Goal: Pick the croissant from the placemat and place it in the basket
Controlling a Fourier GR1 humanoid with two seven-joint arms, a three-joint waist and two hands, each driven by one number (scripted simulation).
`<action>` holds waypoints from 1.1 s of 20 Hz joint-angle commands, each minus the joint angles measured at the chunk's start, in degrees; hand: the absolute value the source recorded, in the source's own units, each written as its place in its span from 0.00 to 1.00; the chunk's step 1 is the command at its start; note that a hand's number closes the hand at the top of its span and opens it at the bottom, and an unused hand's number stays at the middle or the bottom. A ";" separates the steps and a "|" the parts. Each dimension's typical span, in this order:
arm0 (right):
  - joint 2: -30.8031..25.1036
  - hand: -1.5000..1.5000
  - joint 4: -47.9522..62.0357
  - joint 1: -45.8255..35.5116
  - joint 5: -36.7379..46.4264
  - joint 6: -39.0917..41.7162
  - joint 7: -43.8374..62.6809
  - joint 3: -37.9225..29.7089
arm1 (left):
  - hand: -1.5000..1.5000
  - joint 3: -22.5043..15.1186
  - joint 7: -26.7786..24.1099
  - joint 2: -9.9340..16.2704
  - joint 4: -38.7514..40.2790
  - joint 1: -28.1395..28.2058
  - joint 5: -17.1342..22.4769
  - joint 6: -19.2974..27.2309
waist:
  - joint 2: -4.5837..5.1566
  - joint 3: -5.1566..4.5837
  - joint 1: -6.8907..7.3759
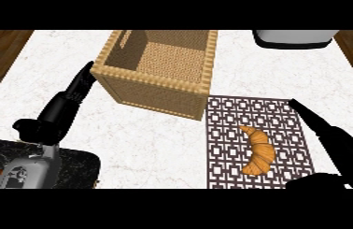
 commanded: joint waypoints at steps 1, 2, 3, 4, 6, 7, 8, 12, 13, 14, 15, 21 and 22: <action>3.14 0.00 -0.36 3.54 4.23 -2.40 -3.97 1.00 | 0.50 2.86 0.45 1.29 2.22 -2.82 0.89 -2.80 | -0.03 -0.02 -0.25; 3.05 0.00 4.66 -1.18 3.56 -0.96 -5.35 -0.43 | 0.50 1.13 2.81 -0.98 -2.16 -0.80 -0.61 -0.63 | -0.03 -0.02 0.00; 4.09 0.00 4.07 0.91 6.97 -2.63 -6.27 2.61 | 0.50 1.01 -1.24 -1.28 3.36 -1.52 -1.58 -1.29 | 0.00 -0.02 -0.13; 4.07 0.00 3.76 1.23 4.77 -1.96 -7.64 0.00 | 0.50 2.12 2.06 0.36 -1.96 0.45 0.13 -3.33 | -0.05 -0.02 -0.04; 2.87 0.00 4.61 -3.54 1.32 2.38 -5.69 -3.64 | 0.50 0.20 1.30 -2.12 -2.54 1.08 -2.87 -0.90 | -0.03 -0.02 0.02; 5.81 0.00 3.33 2.41 5.12 -2.41 -9.74 0.52 | 0.50 1.53 2.91 -1.61 -0.42 -1.59 -1.63 -1.47 | -0.04 -0.02 -0.18; 5.83 0.00 -0.03 4.36 4.57 -1.17 -8.72 0.28 | 0.50 3.03 1.60 -0.95 -1.36 0.47 0.76 -3.61 | -0.06 -0.02 -0.18; 7.62 0.00 -1.39 -0.21 4.30 3.43 -2.90 0.48 | 0.50 0.73 4.40 -3.13 -4.21 0.43 -2.63 -2.12 | -0.05 -0.03 -0.06; 7.12 0.00 2.34 0.57 6.37 1.62 -7.61 -0.93 | 0.50 3.99 1.39 -1.70 -0.54 -0.64 -0.78 -4.28 | -0.02 -0.03 -0.10; 6.57 0.00 3.65 -0.43 5.95 1.28 -8.72 -2.59 | 0.50 4.89 -0.50 -0.81 0.78 -0.27 -0.31 -5.51 | -0.01 -0.03 -0.09; 6.37 0.00 -1.27 1.47 5.63 4.47 -4.27 -1.88 | 0.50 2.54 1.59 -3.22 -0.14 -1.20 -2.99 -2.38 | -0.04 -0.03 -0.19; 9.01 0.00 2.79 -2.08 12.18 3.40 -2.62 1.78 | 0.50 3.10 -0.37 -3.42 -2.06 2.56 -3.66 -3.16 | -0.03 -0.03 0.07; 9.59 0.00 6.28 -0.50 15.23 -0.49 -6.95 3.16 | 0.50 3.99 0.34 -2.54 -2.45 2.09 -3.07 -3.95 | -0.03 -0.02 0.06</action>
